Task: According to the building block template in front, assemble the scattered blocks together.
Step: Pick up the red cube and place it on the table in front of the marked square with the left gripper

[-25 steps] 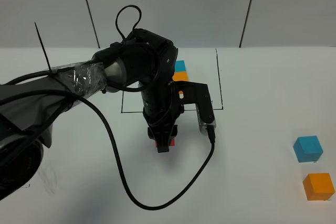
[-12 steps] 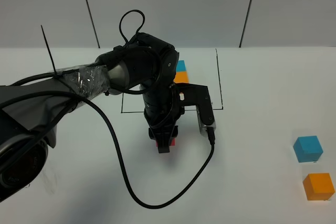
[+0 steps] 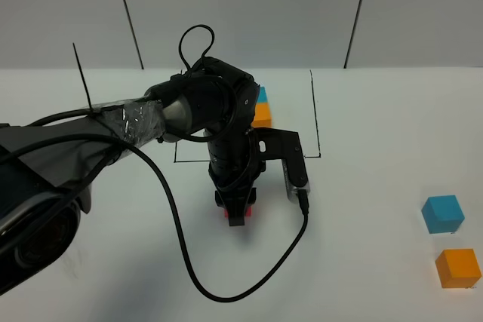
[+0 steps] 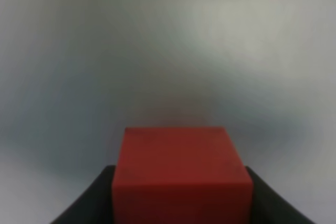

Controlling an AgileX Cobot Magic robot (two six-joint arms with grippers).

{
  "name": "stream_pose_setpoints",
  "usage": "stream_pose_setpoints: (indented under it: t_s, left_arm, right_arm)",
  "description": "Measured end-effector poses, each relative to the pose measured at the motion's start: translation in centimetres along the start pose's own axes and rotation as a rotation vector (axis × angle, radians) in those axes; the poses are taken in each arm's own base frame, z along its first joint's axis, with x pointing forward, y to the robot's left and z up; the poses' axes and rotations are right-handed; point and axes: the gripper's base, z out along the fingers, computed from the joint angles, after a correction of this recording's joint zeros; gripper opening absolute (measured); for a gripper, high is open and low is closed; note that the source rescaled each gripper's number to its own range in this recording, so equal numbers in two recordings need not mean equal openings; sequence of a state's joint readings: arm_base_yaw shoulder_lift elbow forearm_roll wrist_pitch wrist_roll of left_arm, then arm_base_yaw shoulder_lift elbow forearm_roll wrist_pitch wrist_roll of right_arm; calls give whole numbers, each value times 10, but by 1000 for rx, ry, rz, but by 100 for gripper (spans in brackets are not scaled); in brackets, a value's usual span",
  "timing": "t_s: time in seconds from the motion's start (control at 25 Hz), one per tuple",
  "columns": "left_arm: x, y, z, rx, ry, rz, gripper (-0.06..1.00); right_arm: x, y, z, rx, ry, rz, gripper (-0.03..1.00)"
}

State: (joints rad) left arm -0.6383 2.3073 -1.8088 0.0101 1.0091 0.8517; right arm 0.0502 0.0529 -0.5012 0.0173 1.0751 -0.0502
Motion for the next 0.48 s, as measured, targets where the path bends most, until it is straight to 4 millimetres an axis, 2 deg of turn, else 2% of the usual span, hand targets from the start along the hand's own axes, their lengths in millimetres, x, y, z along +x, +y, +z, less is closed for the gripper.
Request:
stream_pose_setpoints:
  t_s: [0.2,0.48]
  left_arm:
    - [-1,1,12,7,8,1,0]
    - [-1,2,13,0,2,1,0]
  right_arm:
    - [0,0,0,0,0,0,64]
    - [0,0,0,0,0,0,64]
